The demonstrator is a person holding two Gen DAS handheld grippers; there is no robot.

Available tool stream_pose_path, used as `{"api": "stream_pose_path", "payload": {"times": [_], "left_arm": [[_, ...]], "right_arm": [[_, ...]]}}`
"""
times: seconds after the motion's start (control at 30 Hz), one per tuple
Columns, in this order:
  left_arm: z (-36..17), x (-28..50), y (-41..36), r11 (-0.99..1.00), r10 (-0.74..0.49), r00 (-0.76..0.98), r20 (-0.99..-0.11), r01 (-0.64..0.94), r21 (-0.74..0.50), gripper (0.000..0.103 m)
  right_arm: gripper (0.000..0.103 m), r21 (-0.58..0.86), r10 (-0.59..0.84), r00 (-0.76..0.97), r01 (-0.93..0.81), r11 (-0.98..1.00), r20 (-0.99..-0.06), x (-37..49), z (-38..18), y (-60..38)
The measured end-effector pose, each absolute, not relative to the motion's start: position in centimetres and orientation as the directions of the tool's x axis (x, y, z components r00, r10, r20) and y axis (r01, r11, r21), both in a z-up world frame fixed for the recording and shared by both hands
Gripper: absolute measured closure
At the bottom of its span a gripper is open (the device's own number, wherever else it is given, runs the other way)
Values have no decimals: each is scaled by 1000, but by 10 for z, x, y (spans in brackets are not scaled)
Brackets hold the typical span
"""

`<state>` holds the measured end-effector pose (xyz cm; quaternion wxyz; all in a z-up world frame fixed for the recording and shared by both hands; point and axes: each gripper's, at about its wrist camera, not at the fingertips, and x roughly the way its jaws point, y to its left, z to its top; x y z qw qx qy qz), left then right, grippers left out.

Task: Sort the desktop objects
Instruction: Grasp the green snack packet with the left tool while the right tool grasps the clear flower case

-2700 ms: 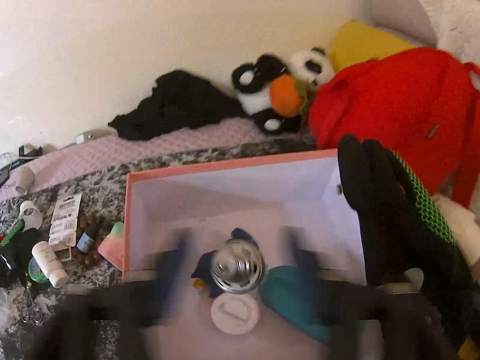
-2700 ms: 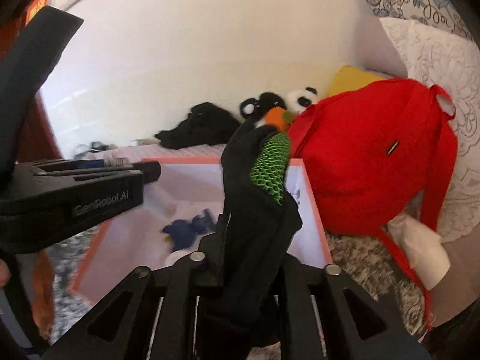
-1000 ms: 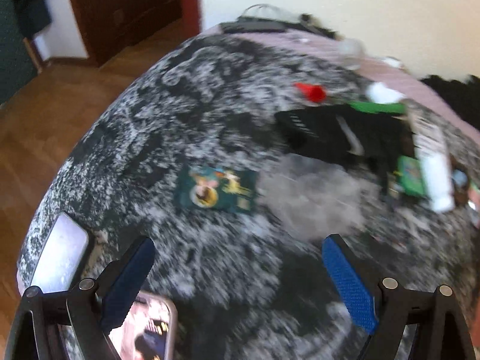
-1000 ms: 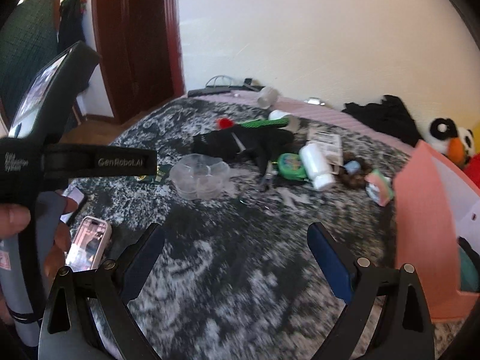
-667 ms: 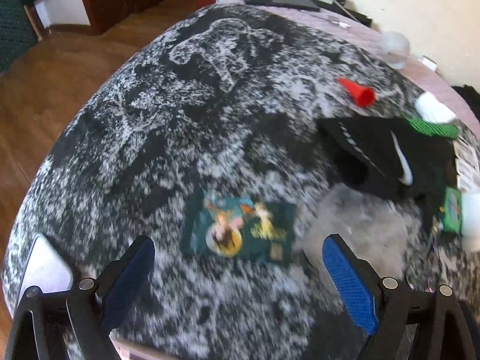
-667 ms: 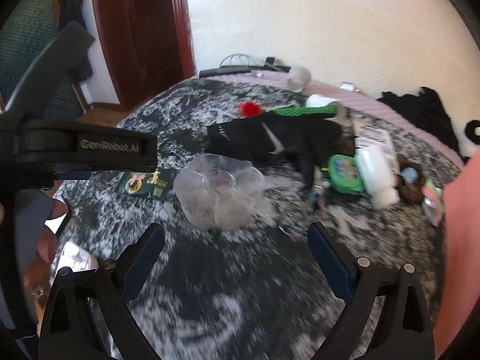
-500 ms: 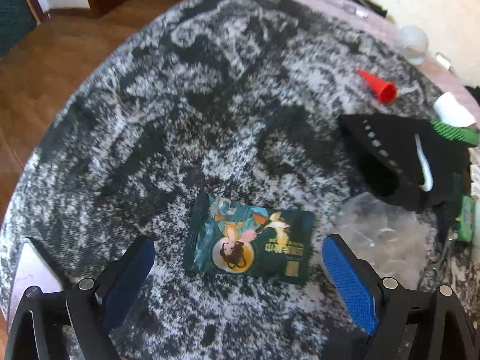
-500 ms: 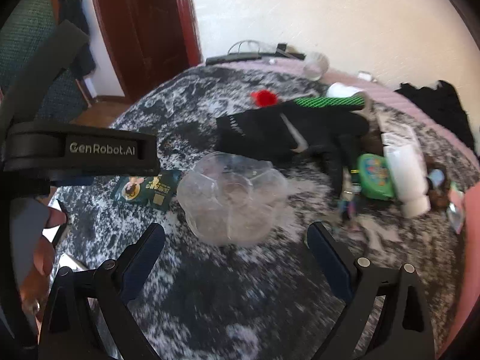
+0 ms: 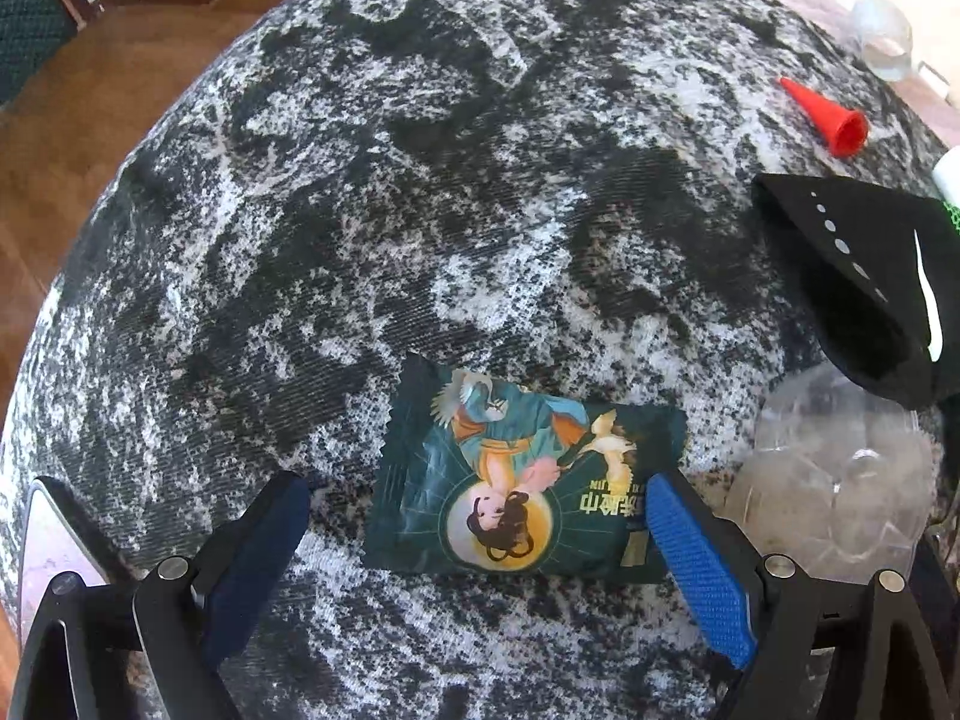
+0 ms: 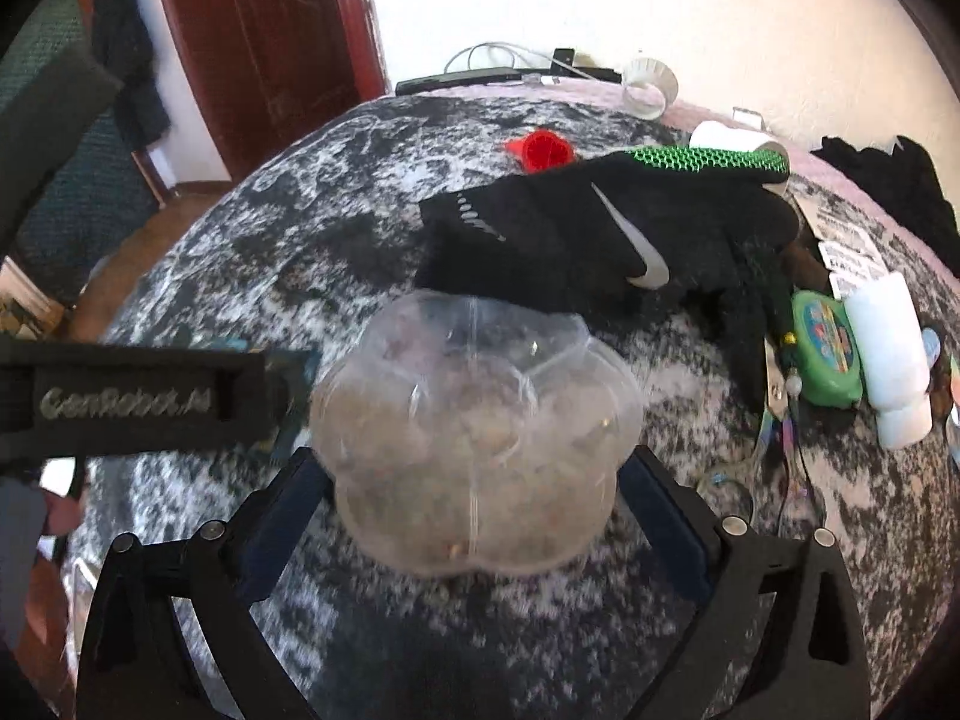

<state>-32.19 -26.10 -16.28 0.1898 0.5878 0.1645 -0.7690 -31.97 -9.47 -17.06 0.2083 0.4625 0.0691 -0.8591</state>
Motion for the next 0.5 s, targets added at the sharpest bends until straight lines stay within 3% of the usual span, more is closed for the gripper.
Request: {"api": "stream_pose_path", "payload": {"times": [0.5], "left_arm": [[-166,-339,-228,-916,-96,-281,-955,400,-25,9]], "right_arm": [[5,93,-282,-487,376,-922,-826,-316,-168,-53]]}}
